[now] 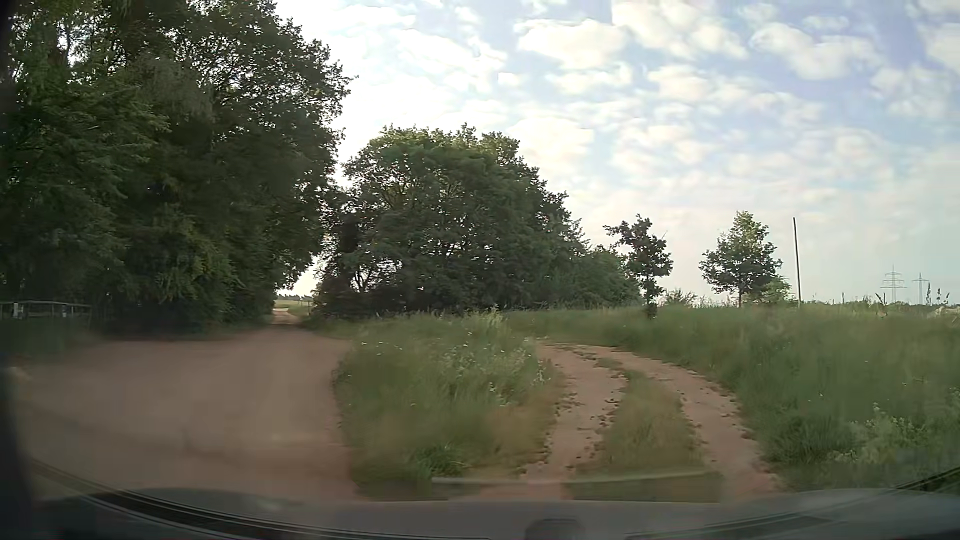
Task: Follow the waypoints while adhering to traffic rules and regulations
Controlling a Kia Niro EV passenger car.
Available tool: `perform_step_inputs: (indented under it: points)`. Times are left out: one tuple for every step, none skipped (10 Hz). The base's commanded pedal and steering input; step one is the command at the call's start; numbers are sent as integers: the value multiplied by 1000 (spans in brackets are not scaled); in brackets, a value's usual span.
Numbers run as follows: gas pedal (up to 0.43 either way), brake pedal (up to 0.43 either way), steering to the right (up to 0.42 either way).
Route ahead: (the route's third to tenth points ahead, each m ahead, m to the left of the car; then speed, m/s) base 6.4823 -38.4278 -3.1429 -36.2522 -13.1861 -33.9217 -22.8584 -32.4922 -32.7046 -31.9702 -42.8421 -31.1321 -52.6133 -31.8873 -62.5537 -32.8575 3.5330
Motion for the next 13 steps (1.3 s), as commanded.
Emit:
perform_step_inputs:
  points:
    - [0, 30, 305]
    - [8, 30, 304]
    - [20, 30, 303]
    - [20, 30, 303]
    - [20, 30, 297]
    - [28, 24, 279]
    - [28, 30, 270]
    - [28, 30, 260]
    - [28, 24, 229]
    - [28, 30, 183]
    - [39, 30, 151]
    - [39, 30, 123]
    - [39, 30, 95]
